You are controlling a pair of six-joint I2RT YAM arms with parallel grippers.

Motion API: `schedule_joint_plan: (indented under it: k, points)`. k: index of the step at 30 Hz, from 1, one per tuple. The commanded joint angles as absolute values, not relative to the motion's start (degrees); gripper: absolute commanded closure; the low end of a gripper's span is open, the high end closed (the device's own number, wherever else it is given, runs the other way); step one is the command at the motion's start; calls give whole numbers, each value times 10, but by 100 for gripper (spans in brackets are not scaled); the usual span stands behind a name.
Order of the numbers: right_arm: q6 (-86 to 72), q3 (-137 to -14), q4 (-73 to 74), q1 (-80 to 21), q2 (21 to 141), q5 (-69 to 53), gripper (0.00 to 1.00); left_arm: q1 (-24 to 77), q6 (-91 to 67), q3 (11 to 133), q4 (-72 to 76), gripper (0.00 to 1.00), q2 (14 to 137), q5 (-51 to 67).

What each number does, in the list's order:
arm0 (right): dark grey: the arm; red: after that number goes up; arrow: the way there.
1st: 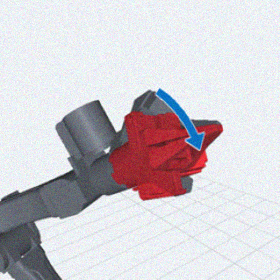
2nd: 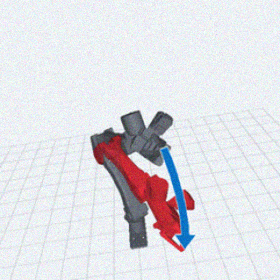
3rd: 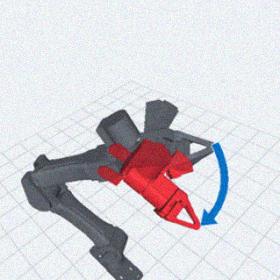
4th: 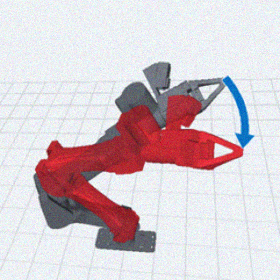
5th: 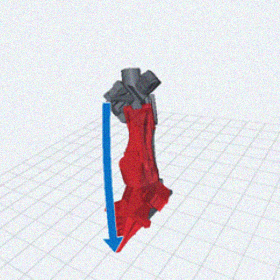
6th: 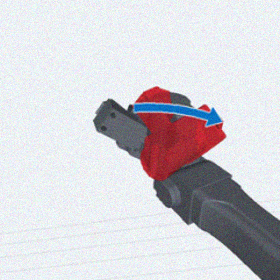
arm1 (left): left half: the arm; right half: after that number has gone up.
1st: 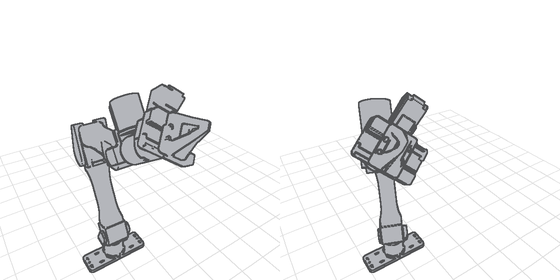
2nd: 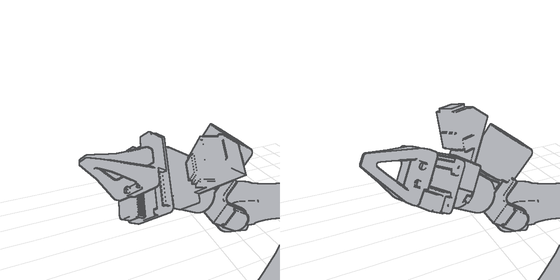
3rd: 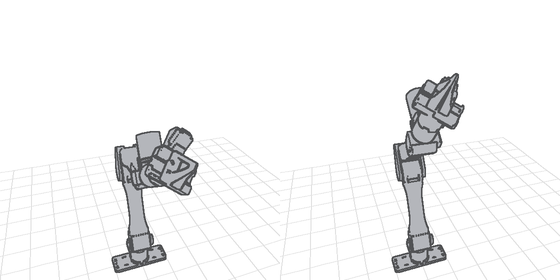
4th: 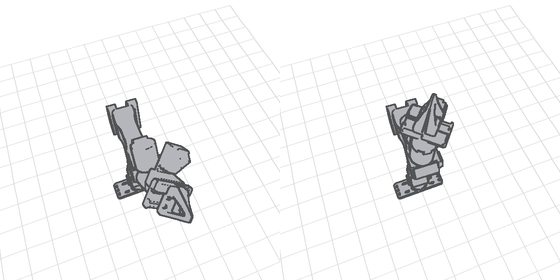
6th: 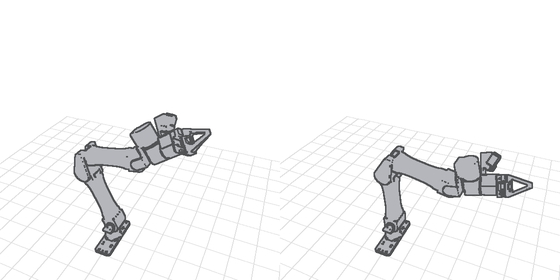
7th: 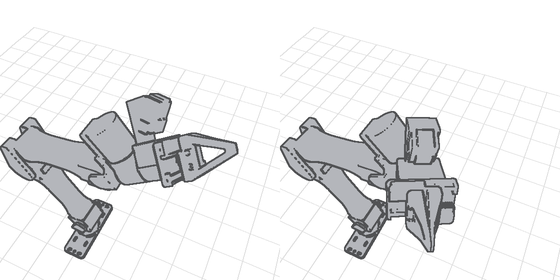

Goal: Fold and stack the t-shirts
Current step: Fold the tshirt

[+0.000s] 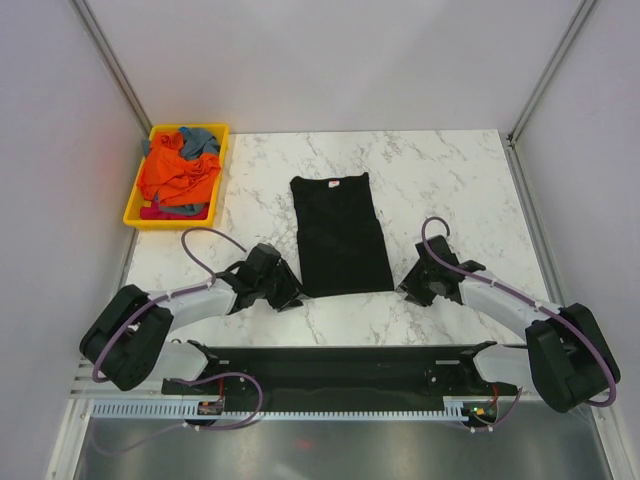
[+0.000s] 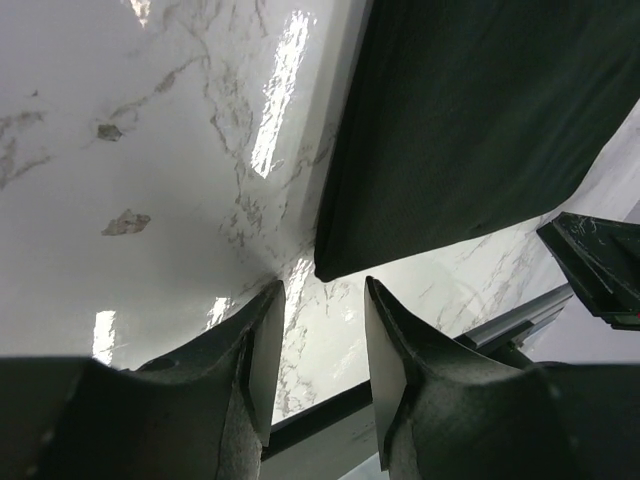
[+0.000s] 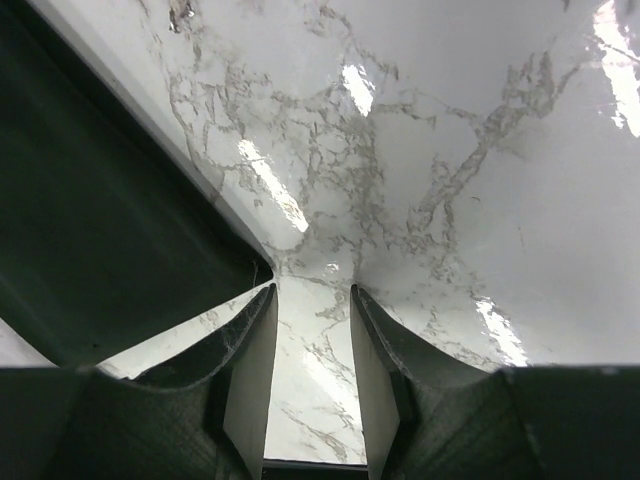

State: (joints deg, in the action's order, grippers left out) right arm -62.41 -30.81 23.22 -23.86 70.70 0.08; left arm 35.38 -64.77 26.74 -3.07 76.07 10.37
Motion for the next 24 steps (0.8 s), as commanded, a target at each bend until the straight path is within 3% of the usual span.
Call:
schedule_joint_plan:
  k: [1, 11, 18, 24]
  points:
    - [-648, -298, 193, -241, 701, 6, 57, 358, -674, 281, -13, 55, 783, 76]
    - [-676, -277, 167, -249, 673, 11, 57, 362, -685, 283, -2, 60, 812, 62]
    - [-690, -257, 135, -262, 662, 14, 57, 366, -684, 283, -2, 85, 825, 66]
    - [-701, -246, 111, -272, 668, 18, 57, 367, -679, 283, -3, 93, 820, 62]
